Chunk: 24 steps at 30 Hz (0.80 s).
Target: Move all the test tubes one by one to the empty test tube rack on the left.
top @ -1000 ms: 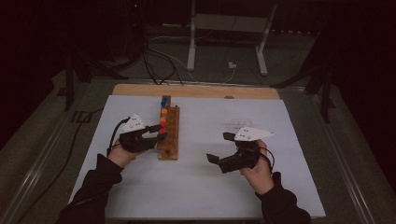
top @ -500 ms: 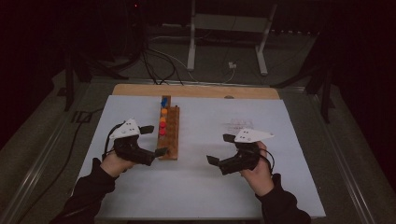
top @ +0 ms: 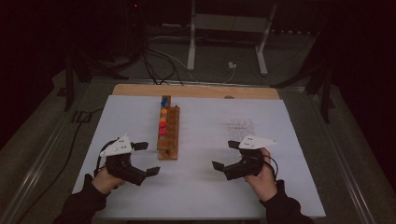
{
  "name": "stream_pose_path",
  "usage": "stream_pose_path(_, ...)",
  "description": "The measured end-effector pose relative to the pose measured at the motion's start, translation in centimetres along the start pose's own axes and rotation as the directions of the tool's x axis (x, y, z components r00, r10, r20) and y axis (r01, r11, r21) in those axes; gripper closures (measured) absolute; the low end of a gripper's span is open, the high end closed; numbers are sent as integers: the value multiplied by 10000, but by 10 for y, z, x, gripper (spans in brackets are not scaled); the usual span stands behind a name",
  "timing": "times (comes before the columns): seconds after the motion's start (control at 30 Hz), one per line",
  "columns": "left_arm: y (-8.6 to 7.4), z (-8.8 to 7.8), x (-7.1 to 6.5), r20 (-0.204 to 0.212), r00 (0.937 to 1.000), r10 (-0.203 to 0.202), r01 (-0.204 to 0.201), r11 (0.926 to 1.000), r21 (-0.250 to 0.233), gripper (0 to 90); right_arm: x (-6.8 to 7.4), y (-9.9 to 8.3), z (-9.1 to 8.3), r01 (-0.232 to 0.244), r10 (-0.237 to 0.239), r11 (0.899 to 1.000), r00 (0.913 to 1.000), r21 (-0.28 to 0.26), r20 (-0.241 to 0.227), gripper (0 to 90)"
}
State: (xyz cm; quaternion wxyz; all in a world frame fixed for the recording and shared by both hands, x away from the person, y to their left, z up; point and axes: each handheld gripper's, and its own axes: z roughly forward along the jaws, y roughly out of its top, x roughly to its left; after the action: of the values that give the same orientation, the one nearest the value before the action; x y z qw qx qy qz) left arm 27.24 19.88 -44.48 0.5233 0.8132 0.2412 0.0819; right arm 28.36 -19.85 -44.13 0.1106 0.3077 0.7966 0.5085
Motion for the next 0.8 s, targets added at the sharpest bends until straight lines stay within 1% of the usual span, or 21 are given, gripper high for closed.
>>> stream_pose_path(0.03, -2, 0, -1, -33, 10000, -25, 26, 10000, 39, 4, -2, -2, -1, -17, 17, 10000, 10000, 0, 63, 0)
stream_pose_path(0.07, -5, -1, -1, 97, 9999, -88, 87, 9999, 106, 4, -3, -3, -2, -42, 42, 10000, 9999, 2, 101, 0)
stream_pose_path(0.13, -10, -1, -3, -15, 10000, -56, 56, 9998, 178, 4, -5, -7, -5, -42, 42, 10000, 9997, 11, 258, 0)
stream_pose_path(0.23, -17, -1, -5, -84, 9999, -94, 96, 9997, 231, 4, -7, -13, -7, -10, 7, 9999, 9995, 108, 308, 0)
stream_pose_path(0.27, -20, -1, -5, -49, 9999, -98, 99, 9997, 226, 4, -7, -16, -8, 82, -89, 9998, 9992, 179, 387, 0)
stream_pose_path(0.33, -26, -1, -6, -192, 9998, -57, 62, 9997, 247, 4, -7, -21, -9, 164, -175, 9995, 9988, 254, 452, 0)
stream_pose_path(0.4, -31, 0, -5, -182, 9998, -92, 98, 9994, 346, 5, -7, -26, -11, 229, -245, 9993, 9983, 306, 525, 0)
stream_pose_path(0.47, -36, 1, -5, -218, 9997, -66, 74, 9992, 394, 4, -8, -32, -11, 364, -395, 9981, 9972, 494, 635, 0)
stream_pose_path(0.53, -40, 2, -4, -295, 9996, -32, 42, 9994, 353, 4, -9, -37, -10, 428, -473, 9968, 9966, 669, 672, 0)
stream_pose_path(0.6, -44, 2, -4, -482, 9988, -33, 44, 9997, 225, 4, -9, -42, -10, 581, -636, 9956, 9951, 730, 761, 0)
stream_pose_path(0.67, -46, 3, -3, -620, 9981, 16, -3, 9998, 208, 4, -9, -44, -9, 815, -888, 9932, 9922, 830, 878, 0)
stream_pose_path(0.7, -47, 4, -3, -660, 9978, 29, -15, 9998, 211, 4, -9, -44, -8, 846, -920, 9928, 9920, 851, 865, 0)
stream_pose_path(0.77, -48, 4, -2, -568, 9984, -52, 66, 9996, 257, 4, -8, -44, -7, 837, -904, 9930, 9926, 830, 815, 0)
stream_pose_path(0.8, -48, 5, -2, -591, 9982, -7, 23, 9996, 271, 4, -8, -44, -7, 886, -955, 9925, 9920, 838, 823, 0)
